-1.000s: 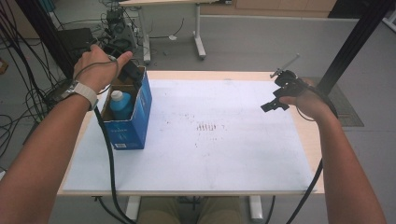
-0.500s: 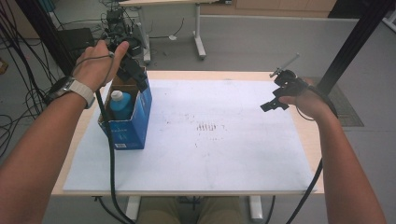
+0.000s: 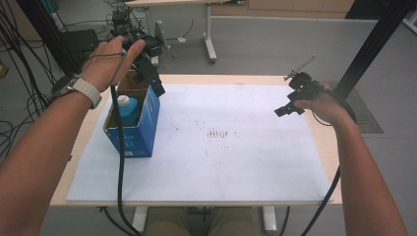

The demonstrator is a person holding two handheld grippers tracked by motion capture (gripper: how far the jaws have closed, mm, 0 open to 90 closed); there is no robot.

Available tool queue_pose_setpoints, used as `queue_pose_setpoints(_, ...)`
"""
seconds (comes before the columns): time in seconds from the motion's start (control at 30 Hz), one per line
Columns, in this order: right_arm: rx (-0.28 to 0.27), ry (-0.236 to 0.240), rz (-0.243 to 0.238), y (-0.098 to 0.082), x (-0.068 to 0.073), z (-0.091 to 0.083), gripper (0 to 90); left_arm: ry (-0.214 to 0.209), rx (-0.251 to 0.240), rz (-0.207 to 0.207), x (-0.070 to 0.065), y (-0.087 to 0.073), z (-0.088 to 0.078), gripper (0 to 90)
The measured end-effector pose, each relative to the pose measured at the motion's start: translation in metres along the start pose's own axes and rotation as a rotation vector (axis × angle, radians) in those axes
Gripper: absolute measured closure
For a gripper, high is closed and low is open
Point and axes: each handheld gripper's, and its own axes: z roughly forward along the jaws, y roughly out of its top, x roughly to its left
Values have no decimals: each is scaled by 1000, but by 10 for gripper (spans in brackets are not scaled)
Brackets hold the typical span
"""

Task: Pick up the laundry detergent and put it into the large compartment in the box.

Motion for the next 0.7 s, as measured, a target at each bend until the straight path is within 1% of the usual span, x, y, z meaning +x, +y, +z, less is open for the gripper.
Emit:
queue_pose_setpoints(0.1,-1,-1,-1,0,0,-1,107,2,8,37,-6,6,1,57)
queue_pose_setpoints(0.23,-6,0,-6,-1,1,-1,107,-13,2,89,-12,12,2,57)
queue_pose_setpoints(0.33,-7,1,-4,-2,1,-2,107,-21,13,123,-17,18,4,57)
queue_pose_setpoints(0.37,-7,0,-5,-2,1,-2,107,-19,13,140,-20,20,4,57)
queue_pose_setpoints(0.4,-7,0,-5,-2,1,-2,107,-24,13,151,-20,21,4,57)
queue_pose_setpoints(0.43,-7,0,-5,-2,1,-2,107,-27,11,154,-22,21,5,58)
queue_pose_setpoints(0.47,-7,-1,-4,-2,1,-2,107,-24,14,176,-25,23,5,57)
queue_pose_setpoints(0.63,-9,0,-7,-3,1,-2,107,-29,12,224,-35,28,9,59)
queue_pose_setpoints(0.7,-9,0,-7,-3,2,-2,107,-31,13,238,-37,30,10,60)
